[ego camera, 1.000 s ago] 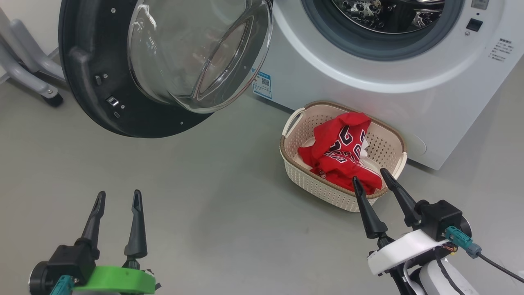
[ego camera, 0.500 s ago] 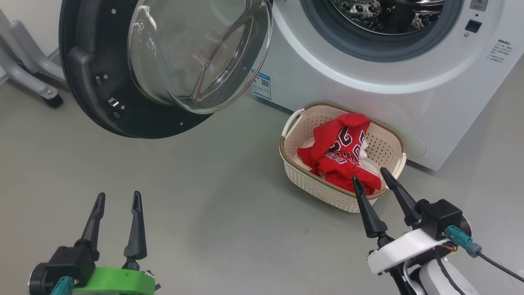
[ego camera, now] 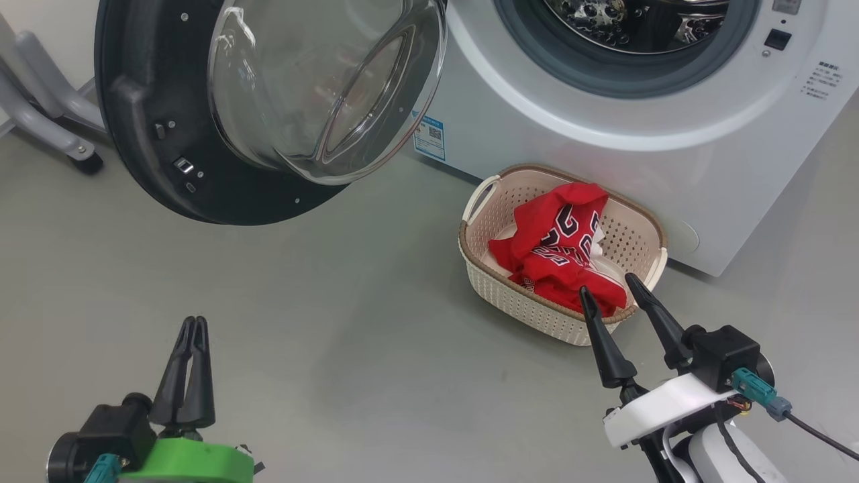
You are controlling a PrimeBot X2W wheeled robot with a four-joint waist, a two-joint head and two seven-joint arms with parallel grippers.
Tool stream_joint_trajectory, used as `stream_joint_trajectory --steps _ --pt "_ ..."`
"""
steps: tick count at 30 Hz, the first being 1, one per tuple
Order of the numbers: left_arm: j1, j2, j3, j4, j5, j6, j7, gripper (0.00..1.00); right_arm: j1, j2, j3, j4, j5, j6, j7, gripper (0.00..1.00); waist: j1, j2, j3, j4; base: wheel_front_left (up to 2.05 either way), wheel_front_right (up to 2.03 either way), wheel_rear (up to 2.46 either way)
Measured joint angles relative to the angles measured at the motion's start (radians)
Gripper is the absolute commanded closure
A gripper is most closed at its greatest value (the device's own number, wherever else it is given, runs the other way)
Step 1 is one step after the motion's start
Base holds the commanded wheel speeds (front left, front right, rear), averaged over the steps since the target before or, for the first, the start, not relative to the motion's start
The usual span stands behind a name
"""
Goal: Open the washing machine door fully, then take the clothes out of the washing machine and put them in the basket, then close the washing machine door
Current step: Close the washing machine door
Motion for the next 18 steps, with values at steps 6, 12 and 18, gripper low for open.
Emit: stream_joint_trajectory --steps 6,12,18 --pt "0.0 0.0 0.0 -0.003 0.0 0.0 0.0 1.0 0.0 -0.001 -0.005 -0.018 -0.002 0.0 0.0 0.0 0.0 0.0 0.02 0.001 0.0 0.0 0.0" --pt "0.0 0.0 0.006 -0.029 -0.004 0.0 0.0 1.0 -0.001 -0.02 -0.006 -0.043 -0.01 0.0 0.0 0.0 0.0 0.0 0.071 0.002 0.0 0.0 0.0" --pt "-0.015 0.004 0.076 -0.067 -0.014 0.0 0.0 1.0 -0.028 -0.05 0.001 -0.067 -0.025 0.0 0.0 0.0 0.0 0.0 0.133 -0.006 0.0 0.0 0.0"
